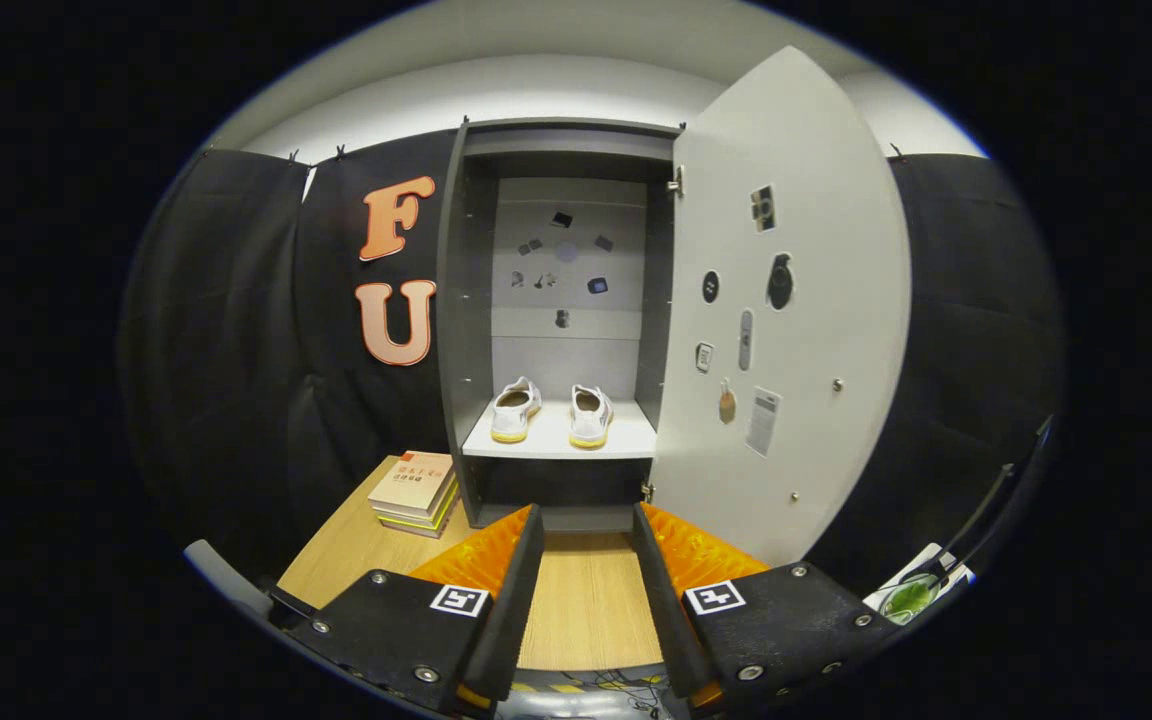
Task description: Open the shoe cabinet door, grab the shoes and put them into the shoe cabinet, then close the shoe cabinet door.
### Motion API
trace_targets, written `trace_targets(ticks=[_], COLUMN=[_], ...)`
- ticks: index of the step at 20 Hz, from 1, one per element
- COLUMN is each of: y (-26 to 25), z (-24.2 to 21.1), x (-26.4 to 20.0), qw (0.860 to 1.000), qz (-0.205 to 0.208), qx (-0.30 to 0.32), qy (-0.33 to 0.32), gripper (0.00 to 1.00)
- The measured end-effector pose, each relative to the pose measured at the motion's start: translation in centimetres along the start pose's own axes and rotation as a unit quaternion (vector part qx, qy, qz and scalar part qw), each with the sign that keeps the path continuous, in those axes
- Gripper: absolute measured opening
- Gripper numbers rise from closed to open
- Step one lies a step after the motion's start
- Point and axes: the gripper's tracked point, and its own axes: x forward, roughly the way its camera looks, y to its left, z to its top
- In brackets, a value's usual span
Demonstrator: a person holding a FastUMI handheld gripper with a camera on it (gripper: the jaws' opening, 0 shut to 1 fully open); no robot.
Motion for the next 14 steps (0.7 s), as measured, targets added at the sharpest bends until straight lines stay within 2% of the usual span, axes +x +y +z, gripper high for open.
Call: trace_targets(ticks=[9,14], y=[-10.1,-15.3], z=[-1.4,-2.4], x=[-2.7,-2.0], qw=[0.997,0.995], qz=[-0.072,-0.082], qx=[0.031,0.045], qy=[0.008,0.019], gripper=[0.59,0.59])
